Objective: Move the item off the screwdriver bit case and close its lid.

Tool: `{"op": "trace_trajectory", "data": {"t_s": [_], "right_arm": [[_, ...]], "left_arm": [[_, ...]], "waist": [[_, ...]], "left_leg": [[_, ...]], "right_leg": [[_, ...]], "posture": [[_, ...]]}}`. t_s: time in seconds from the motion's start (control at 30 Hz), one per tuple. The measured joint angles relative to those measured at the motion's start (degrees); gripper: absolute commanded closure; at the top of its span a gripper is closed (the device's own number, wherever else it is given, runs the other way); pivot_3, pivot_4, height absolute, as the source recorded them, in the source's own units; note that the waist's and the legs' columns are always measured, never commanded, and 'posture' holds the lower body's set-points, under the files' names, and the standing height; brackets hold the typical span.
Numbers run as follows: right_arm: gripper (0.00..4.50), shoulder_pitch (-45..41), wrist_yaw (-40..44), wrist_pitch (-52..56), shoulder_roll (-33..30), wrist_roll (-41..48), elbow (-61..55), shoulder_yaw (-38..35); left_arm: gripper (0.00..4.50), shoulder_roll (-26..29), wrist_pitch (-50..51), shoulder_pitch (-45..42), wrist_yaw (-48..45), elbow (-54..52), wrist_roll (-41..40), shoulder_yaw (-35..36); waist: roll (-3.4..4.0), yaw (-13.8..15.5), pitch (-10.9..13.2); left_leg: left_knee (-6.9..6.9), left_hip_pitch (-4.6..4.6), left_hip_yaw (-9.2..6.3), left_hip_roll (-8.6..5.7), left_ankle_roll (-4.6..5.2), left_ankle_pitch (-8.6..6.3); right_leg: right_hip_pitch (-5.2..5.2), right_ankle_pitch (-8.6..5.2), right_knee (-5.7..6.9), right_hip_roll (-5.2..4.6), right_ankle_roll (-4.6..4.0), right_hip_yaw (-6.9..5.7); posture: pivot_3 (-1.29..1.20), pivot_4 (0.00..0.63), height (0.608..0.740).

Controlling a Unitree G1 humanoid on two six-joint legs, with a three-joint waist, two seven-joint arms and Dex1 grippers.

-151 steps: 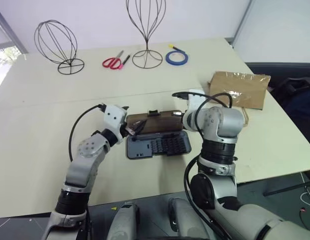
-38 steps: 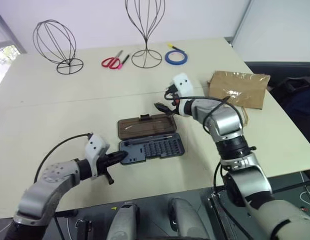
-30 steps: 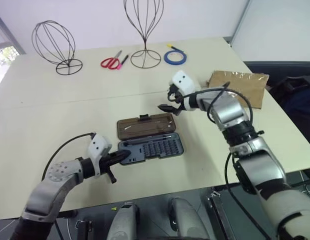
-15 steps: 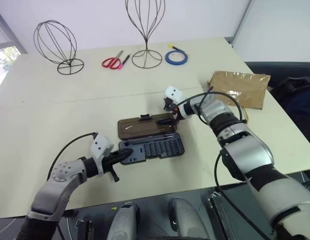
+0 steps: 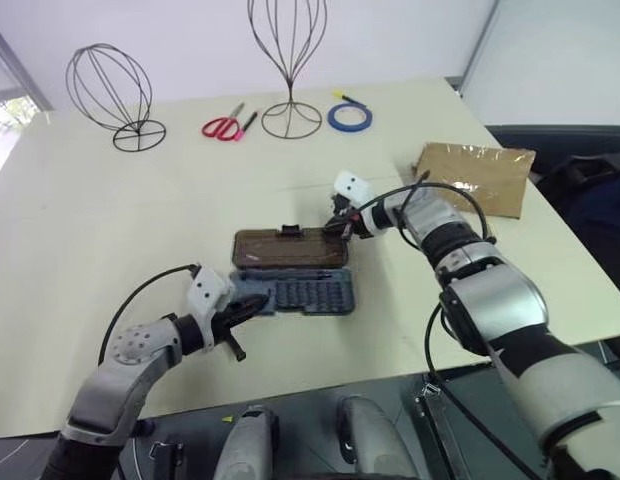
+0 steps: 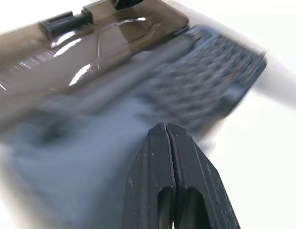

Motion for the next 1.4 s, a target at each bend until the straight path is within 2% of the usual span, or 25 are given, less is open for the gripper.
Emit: {"op": "trace_trajectory", "data": {"t_s": [0.33, 0.63, 0.87, 1.07, 1.4], "right_arm": [[4.46, 0.34, 0.25, -2.80, -0.15, -3.34, -0.62, 0.21], [4.46, 3.85, -0.99, -14.34, -1.11, -7.52, -6.59, 3.50], [4.46, 9.30, -2.56, -21.25, -4.04, -8.43, -20.92, 4.11], [4.46, 15.30, -3.08, -20.82, -5.76, -7.94, -36.47, 3.94], [4.46, 21.06, -6.13, -18.42, -7.30, -7.80, -49.11, 3.95]], "left_arm": [[4.50, -0.15, 2.55, -2.32, -0.06, -0.04, -0.04, -0.25], [4.50, -1.86, 5.01, -5.74, 1.24, -1.27, -1.53, 0.07], [4.50, -2.41, 6.90, -7.85, 3.10, -2.61, -3.71, 1.46], [4.50, -3.48, 7.18, -11.48, 4.41, -1.89, -5.31, 3.90], [4.50, -5.77, 10.39, -27.07, 10.44, 4.91, -13.57, 14.87]], "waist": [[0.00, -0.05, 0.00], [0.00, -0.89, 0.01], [0.00, -0.76, 0.03], [-0.01, -0.63, 0.03], [-0.11, -0.02, 0.09]], "left_leg": [[0.03, 0.05, -0.01, -0.01, 0.00, 0.00], [-0.03, 0.01, -0.02, 0.00, 0.00, 0.00], [-0.02, -0.08, -0.06, 0.00, 0.00, 0.00], [-0.01, -0.12, -0.08, 0.00, -0.01, 0.00], [0.07, -0.24, -0.07, -0.02, -0.02, 0.00]], "right_leg": [[0.09, 0.02, 0.02, -0.03, 0.04, 0.00], [0.01, 0.03, 0.02, -0.02, 0.06, 0.00], [-0.04, 0.04, 0.01, -0.04, 0.07, -0.01], [-0.06, 0.04, -0.01, -0.06, 0.07, -0.02], [-0.13, 0.05, -0.01, -0.06, 0.09, -0.06]], "posture": [[0.00, 0.150, 0.740], [0.00, 0.150, 0.740], [0.00, 0.150, 0.740], [0.00, 0.150, 0.740], [0.00, 0.150, 0.740]]}}
